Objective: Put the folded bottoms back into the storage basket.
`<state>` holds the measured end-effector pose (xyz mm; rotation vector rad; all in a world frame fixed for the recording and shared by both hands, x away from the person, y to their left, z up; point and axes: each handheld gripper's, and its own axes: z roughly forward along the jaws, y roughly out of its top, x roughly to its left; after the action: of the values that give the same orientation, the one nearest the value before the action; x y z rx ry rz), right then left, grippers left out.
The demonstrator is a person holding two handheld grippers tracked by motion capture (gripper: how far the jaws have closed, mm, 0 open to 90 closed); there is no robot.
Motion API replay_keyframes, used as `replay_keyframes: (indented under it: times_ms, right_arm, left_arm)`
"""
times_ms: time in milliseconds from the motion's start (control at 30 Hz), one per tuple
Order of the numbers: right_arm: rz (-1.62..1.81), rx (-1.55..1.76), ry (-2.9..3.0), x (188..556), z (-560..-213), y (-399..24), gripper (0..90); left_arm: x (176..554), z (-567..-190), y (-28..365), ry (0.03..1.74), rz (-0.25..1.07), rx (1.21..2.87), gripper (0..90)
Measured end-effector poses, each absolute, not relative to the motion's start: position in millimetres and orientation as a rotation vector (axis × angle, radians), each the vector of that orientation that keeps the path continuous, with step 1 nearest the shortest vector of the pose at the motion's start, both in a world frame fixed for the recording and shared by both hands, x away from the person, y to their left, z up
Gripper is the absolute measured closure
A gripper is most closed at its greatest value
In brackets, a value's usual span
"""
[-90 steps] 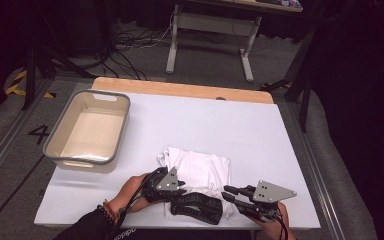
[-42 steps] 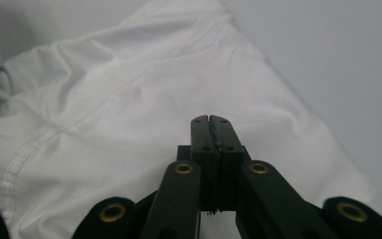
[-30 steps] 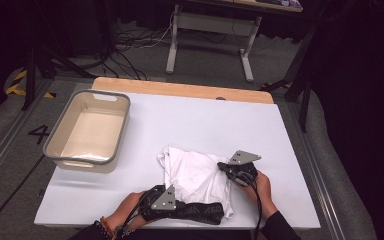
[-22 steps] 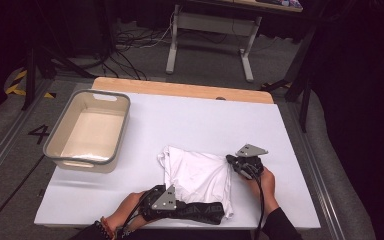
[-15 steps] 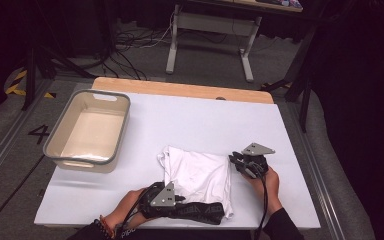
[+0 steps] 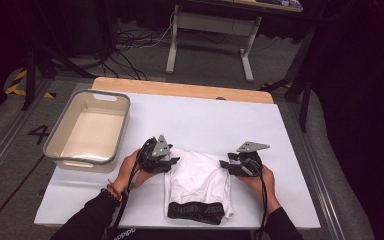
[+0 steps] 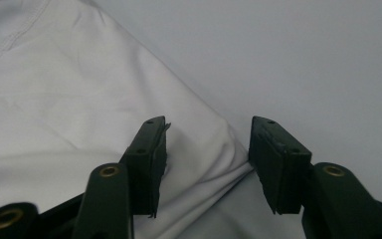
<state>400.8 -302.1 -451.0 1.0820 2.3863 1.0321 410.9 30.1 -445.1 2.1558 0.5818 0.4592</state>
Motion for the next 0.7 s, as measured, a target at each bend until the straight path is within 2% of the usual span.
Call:
replay_keyframes:
  times_ms: [33,67,100,133,267,300,367,400,433,500,700]
  right_arm:
    - [1.037,1.093,2.392,401.7,-450.9,-301.9,54.9]
    - [1.045,1.091,2.395,401.7,-450.6,-301.8,64.5]
    - [1.048,1.08,2.399,401.6,-450.3,-301.9,69.1]
    - [1.028,1.064,2.393,401.3,-449.8,-301.1,79.6]
    - [1.026,1.052,2.393,400.3,-449.2,-299.8,84.1]
    - [1.018,1.037,2.385,399.6,-447.9,-298.9,84.9]
    - [1.017,1.034,2.376,399.2,-447.3,-298.7,85.0]
    - [1.017,1.029,2.366,398.9,-446.2,-298.4,85.3]
    - [1.013,1.026,2.354,399.1,-444.7,-298.1,85.4]
    - [1.017,1.014,2.342,400.9,-441.0,-297.3,85.5]
    - [1.018,0.995,2.299,408.1,-433.7,-295.8,87.7]
  left_arm:
    - [418.4,-447.0,30.2,0.626,0.451,2.147,46.2]
    - [423.0,-448.2,30.4,0.644,0.43,2.147,45.3]
    - [427.6,-450.0,29.9,0.658,0.419,2.16,44.3]
    - [430.8,-452.1,29.2,0.669,0.42,2.173,43.1]
    - [435.9,-457.7,27.8,0.675,0.353,2.228,45.3]
    - [435.4,-459.1,28.5,0.668,0.317,2.241,50.3]
    - [434.8,-458.6,29.5,0.665,0.315,2.242,51.8]
    - [433.2,-456.9,30.8,0.658,0.307,2.249,56.3]
    - [431.7,-456.0,31.1,0.65,0.313,2.258,66.7]
    - [428.2,-455.3,32.0,0.634,0.331,2.278,78.0]
    - [424.0,-452.9,32.9,0.636,0.401,2.281,81.0]
